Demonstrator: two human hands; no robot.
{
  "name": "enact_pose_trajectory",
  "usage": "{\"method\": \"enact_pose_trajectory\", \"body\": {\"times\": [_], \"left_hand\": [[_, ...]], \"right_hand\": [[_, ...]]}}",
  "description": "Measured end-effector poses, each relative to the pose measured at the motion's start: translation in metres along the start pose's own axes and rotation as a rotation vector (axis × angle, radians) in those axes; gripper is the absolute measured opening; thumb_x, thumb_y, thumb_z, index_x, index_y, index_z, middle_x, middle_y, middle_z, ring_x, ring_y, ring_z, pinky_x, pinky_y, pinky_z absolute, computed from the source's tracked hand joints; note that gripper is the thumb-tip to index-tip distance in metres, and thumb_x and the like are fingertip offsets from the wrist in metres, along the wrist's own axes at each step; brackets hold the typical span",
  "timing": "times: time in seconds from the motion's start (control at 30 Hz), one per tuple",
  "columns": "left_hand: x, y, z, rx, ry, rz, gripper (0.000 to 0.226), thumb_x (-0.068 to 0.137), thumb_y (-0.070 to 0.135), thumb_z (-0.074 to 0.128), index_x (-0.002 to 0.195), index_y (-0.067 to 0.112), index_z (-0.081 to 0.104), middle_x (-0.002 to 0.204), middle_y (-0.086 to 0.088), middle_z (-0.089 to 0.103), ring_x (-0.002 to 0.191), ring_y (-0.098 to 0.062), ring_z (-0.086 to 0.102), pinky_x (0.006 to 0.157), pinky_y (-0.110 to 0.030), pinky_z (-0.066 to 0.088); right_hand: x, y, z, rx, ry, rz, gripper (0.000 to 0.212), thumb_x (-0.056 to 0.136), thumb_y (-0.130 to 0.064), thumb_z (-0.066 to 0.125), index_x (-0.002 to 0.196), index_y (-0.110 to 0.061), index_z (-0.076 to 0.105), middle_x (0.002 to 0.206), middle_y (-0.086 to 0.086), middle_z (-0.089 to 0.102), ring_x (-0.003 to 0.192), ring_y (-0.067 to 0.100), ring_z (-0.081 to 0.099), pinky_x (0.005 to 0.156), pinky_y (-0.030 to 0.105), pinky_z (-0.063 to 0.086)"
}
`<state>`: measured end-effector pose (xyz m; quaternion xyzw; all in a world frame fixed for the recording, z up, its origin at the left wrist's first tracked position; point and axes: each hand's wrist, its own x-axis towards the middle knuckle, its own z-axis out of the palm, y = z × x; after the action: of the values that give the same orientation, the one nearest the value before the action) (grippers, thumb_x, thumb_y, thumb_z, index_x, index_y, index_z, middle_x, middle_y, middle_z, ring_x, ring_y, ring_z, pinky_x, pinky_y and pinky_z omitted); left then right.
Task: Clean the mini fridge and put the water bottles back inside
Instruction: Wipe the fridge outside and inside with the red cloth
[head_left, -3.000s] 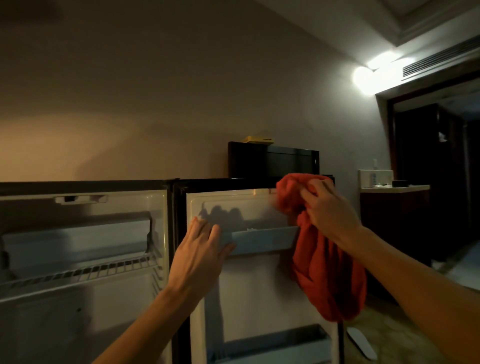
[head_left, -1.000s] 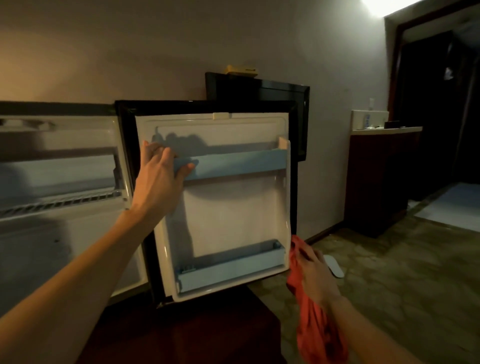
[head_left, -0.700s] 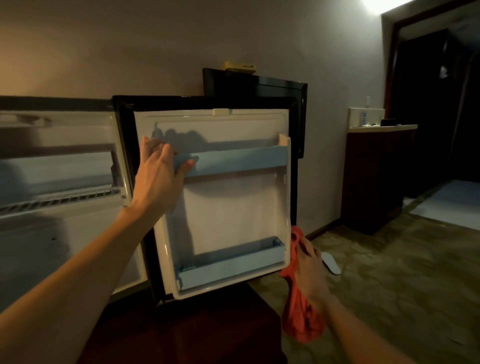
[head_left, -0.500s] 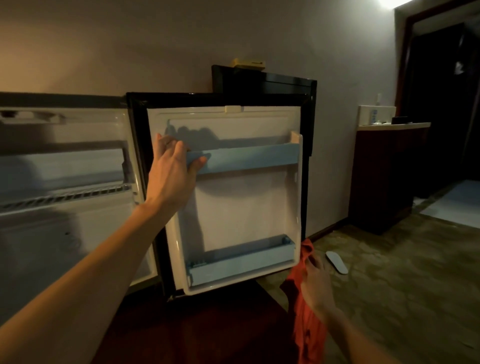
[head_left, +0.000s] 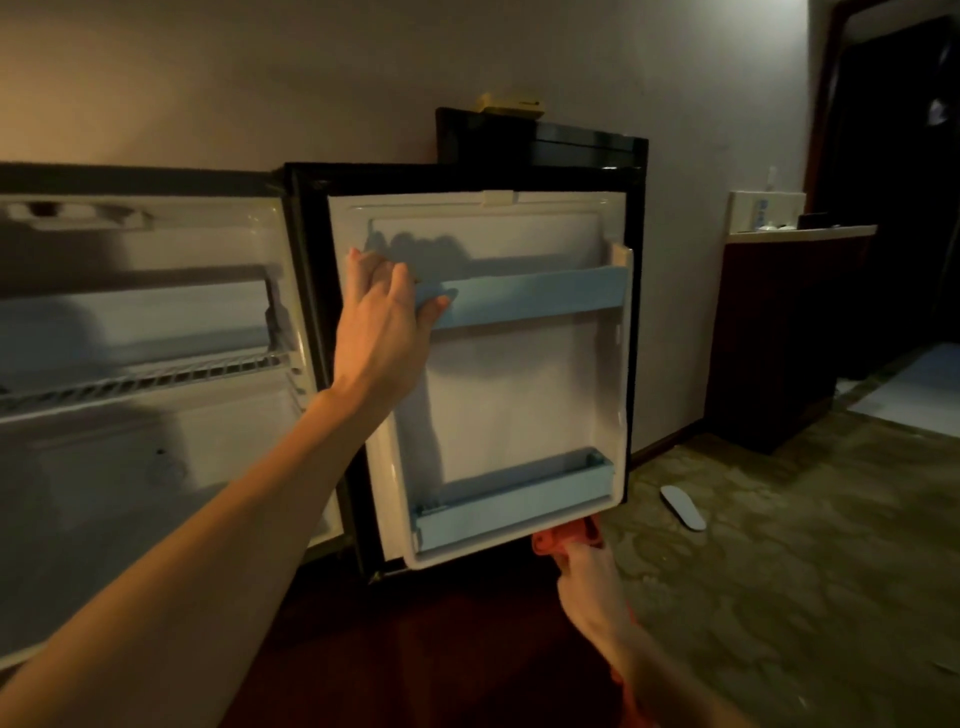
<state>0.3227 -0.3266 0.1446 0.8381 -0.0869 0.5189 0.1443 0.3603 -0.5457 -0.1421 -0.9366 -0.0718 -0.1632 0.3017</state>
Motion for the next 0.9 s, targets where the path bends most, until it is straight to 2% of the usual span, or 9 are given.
{"method": "enact_pose_trajectory", "body": {"times": [0.13, 0.23, 0.37, 0.47, 0.57, 0.67, 0.7, 0.8, 0.9], "left_hand": [[0.000, -0.002, 0.005, 0.003, 0.049, 0.033, 0.035, 0.096, 0.037, 0.055, 0.102, 0.003, 0.054, 0.118, -0.022, 0.057, 0.134, -0.031, 0.025, 0.108, -0.055, 0.036], [0.001, -0.004, 0.008, 0.016, 0.077, 0.062, 0.035, 0.096, 0.037, 0.055, 0.100, 0.002, 0.055, 0.116, -0.024, 0.059, 0.130, -0.027, 0.019, 0.111, -0.056, 0.031], [0.002, -0.004, 0.010, 0.019, 0.086, 0.072, 0.034, 0.095, 0.036, 0.056, 0.099, 0.002, 0.055, 0.115, -0.024, 0.060, 0.129, -0.026, 0.018, 0.114, -0.054, 0.027], [0.003, -0.006, 0.011, 0.019, 0.095, 0.078, 0.034, 0.096, 0.036, 0.056, 0.101, 0.002, 0.055, 0.114, -0.023, 0.060, 0.130, -0.027, 0.021, 0.117, -0.052, 0.022], [0.001, -0.007, 0.010, 0.021, 0.094, 0.085, 0.035, 0.096, 0.037, 0.055, 0.102, 0.002, 0.055, 0.116, -0.022, 0.059, 0.131, -0.028, 0.021, 0.118, -0.049, 0.020], [-0.001, -0.006, 0.009, 0.038, 0.089, 0.091, 0.036, 0.097, 0.038, 0.054, 0.104, 0.002, 0.056, 0.117, -0.020, 0.059, 0.133, -0.030, 0.025, 0.120, -0.046, 0.017], [-0.001, -0.006, 0.008, 0.041, 0.096, 0.094, 0.037, 0.097, 0.038, 0.054, 0.104, 0.002, 0.056, 0.117, -0.021, 0.059, 0.134, -0.031, 0.025, 0.120, -0.046, 0.018], [-0.002, -0.008, 0.004, 0.045, 0.085, 0.102, 0.039, 0.098, 0.040, 0.051, 0.106, 0.003, 0.056, 0.120, -0.021, 0.059, 0.136, -0.032, 0.026, 0.120, -0.046, 0.018], [-0.005, -0.007, -0.001, 0.061, 0.058, 0.099, 0.040, 0.099, 0.043, 0.048, 0.107, 0.004, 0.056, 0.124, -0.019, 0.058, 0.139, -0.032, 0.027, 0.119, -0.047, 0.020]], "right_hand": [[0.000, -0.009, -0.006, -0.168, -0.064, -0.111, 0.040, 0.084, -0.001, 0.050, 0.110, -0.026, 0.068, 0.112, 0.003, 0.068, 0.120, 0.029, 0.052, 0.093, 0.039, 0.046], [-0.006, -0.030, -0.006, -0.360, -0.139, -0.191, 0.033, 0.085, -0.012, 0.056, 0.111, -0.030, 0.065, 0.116, -0.002, 0.065, 0.130, 0.025, 0.040, 0.103, 0.041, 0.038], [-0.020, -0.068, 0.001, -0.523, -0.185, -0.316, 0.031, 0.083, -0.025, 0.063, 0.114, -0.027, 0.061, 0.116, 0.001, 0.067, 0.127, 0.029, 0.041, 0.106, 0.045, 0.028], [-0.040, -0.111, 0.024, -0.518, -0.248, -0.348, 0.034, 0.086, -0.029, 0.065, 0.119, -0.023, 0.058, 0.121, 0.006, 0.066, 0.129, 0.030, 0.040, 0.105, 0.048, 0.025], [-0.059, -0.153, 0.049, -0.434, -0.243, -0.348, 0.035, 0.089, -0.026, 0.063, 0.122, -0.015, 0.056, 0.119, 0.012, 0.065, 0.120, 0.032, 0.046, 0.103, 0.047, 0.028], [-0.075, -0.187, 0.066, -0.428, -0.265, -0.373, 0.064, 0.089, -0.025, 0.064, 0.142, -0.002, 0.037, 0.127, 0.021, 0.058, 0.125, 0.036, 0.042, 0.108, 0.049, 0.024], [-0.080, -0.196, 0.069, -0.440, -0.289, -0.402, 0.067, 0.089, -0.025, 0.065, 0.144, -0.001, 0.035, 0.129, 0.023, 0.057, 0.127, 0.038, 0.039, 0.110, 0.050, 0.022], [-0.089, -0.207, 0.074, -0.462, -0.307, -0.482, 0.049, 0.091, -0.022, 0.060, 0.134, -0.004, 0.047, 0.124, 0.021, 0.059, 0.127, 0.038, 0.037, 0.108, 0.052, 0.023], [-0.087, -0.193, 0.065, -0.520, -0.286, -0.563, 0.045, 0.088, -0.021, 0.063, 0.129, -0.008, 0.052, 0.123, 0.018, 0.060, 0.125, 0.036, 0.038, 0.107, 0.054, 0.025]]}}
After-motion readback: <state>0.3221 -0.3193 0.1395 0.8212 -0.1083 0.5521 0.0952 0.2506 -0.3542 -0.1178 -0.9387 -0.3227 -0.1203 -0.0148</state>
